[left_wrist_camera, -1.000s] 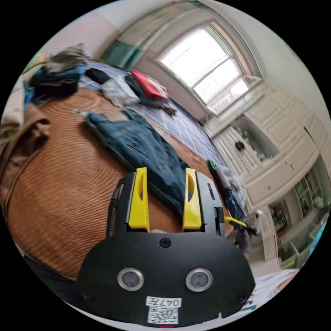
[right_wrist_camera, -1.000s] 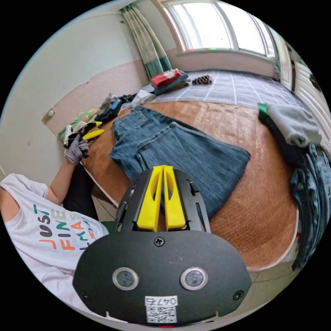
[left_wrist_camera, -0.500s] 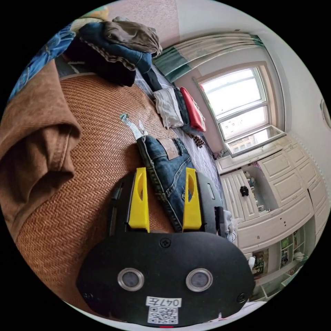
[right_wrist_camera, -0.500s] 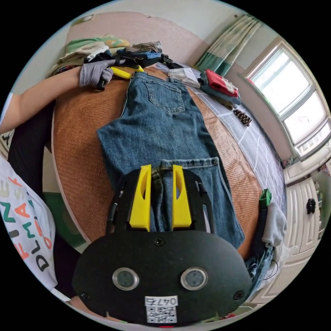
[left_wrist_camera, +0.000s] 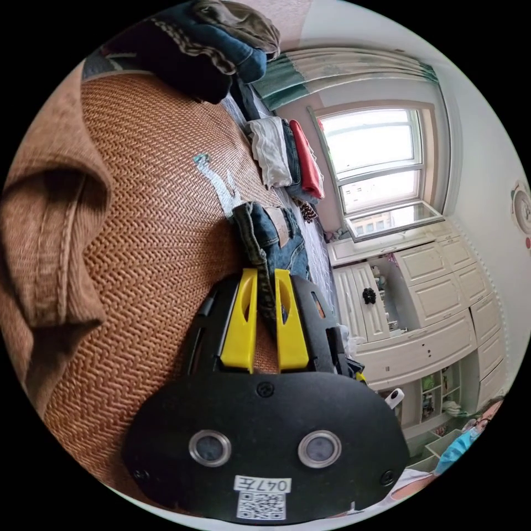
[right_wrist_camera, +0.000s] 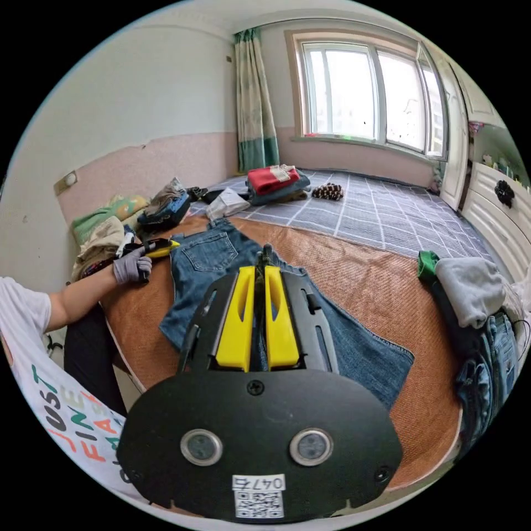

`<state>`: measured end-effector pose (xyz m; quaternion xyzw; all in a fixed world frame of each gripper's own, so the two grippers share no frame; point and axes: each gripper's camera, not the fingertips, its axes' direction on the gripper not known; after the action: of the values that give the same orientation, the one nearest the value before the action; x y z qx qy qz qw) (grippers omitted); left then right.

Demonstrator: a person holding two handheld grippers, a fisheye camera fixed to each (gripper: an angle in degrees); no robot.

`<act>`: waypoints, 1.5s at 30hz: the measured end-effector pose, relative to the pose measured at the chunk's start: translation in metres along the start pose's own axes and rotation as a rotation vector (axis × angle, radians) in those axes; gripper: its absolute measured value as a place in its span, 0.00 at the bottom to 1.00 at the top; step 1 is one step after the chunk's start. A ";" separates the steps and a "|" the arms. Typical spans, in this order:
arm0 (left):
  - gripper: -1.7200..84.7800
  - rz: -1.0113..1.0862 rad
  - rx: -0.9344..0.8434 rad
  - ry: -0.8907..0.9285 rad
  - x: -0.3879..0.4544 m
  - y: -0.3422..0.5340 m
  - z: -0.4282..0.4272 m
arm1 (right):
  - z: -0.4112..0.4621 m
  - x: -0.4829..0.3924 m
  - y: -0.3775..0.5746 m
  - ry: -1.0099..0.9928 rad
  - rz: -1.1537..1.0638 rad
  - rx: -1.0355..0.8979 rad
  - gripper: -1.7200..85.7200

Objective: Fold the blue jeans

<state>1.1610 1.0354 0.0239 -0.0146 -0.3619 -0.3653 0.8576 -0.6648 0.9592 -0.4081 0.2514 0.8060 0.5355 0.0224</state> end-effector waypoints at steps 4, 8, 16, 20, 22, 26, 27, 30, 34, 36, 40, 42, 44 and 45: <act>0.08 -0.003 0.006 0.004 -0.012 0.009 0.002 | 0.013 -0.039 0.006 -0.047 -0.051 0.038 0.03; 0.08 -0.007 0.006 0.003 -0.023 0.015 0.003 | 0.086 -0.084 0.029 -0.051 -0.099 -0.094 0.03; 0.08 -0.017 0.007 0.028 -0.042 0.015 0.001 | 0.102 -0.112 0.012 -0.245 -0.180 -0.399 0.13; 0.08 -0.030 0.004 0.049 -0.050 0.008 -0.002 | 0.017 -0.041 0.019 -0.045 -0.045 -0.283 0.09; 0.08 -0.029 0.005 0.049 -0.051 0.004 -0.004 | -0.006 -0.008 0.034 0.083 0.023 -0.336 0.09; 0.08 -0.030 0.006 0.056 -0.053 -0.008 -0.009 | -0.059 -0.023 0.075 0.117 0.068 -0.344 0.05; 0.08 -0.030 0.008 0.058 -0.052 -0.012 -0.011 | -0.065 -0.034 0.080 0.139 0.057 -0.341 0.04; 0.08 -0.027 0.011 0.059 -0.050 -0.023 -0.015 | -0.075 -0.077 0.101 0.254 0.035 -0.342 0.01; 0.08 -0.024 0.012 0.060 -0.045 -0.039 -0.021 | -0.019 -0.095 0.114 0.155 0.065 -0.465 0.01; 0.08 -0.025 0.012 0.070 -0.041 -0.051 -0.026 | 0.016 -0.107 0.118 0.157 0.051 -0.545 0.01; 0.08 -0.036 0.010 0.096 -0.035 -0.071 -0.033 | 0.001 -0.129 0.091 0.147 0.046 -0.537 0.01; 0.08 -0.034 0.011 0.090 -0.026 -0.085 -0.038 | -0.017 -0.135 0.075 0.166 0.065 -0.450 0.01; 0.08 -0.032 0.011 0.084 -0.018 -0.096 -0.041 | -0.017 -0.137 0.051 0.268 0.060 -0.386 0.01; 0.08 -0.032 0.012 0.083 -0.013 -0.104 -0.043 | -0.011 -0.136 0.046 0.296 0.056 -0.383 0.01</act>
<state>1.1148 0.9552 -0.0407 0.0113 -0.3282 -0.3771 0.8660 -0.5320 0.9055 -0.3952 0.1837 0.6768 0.7100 -0.0633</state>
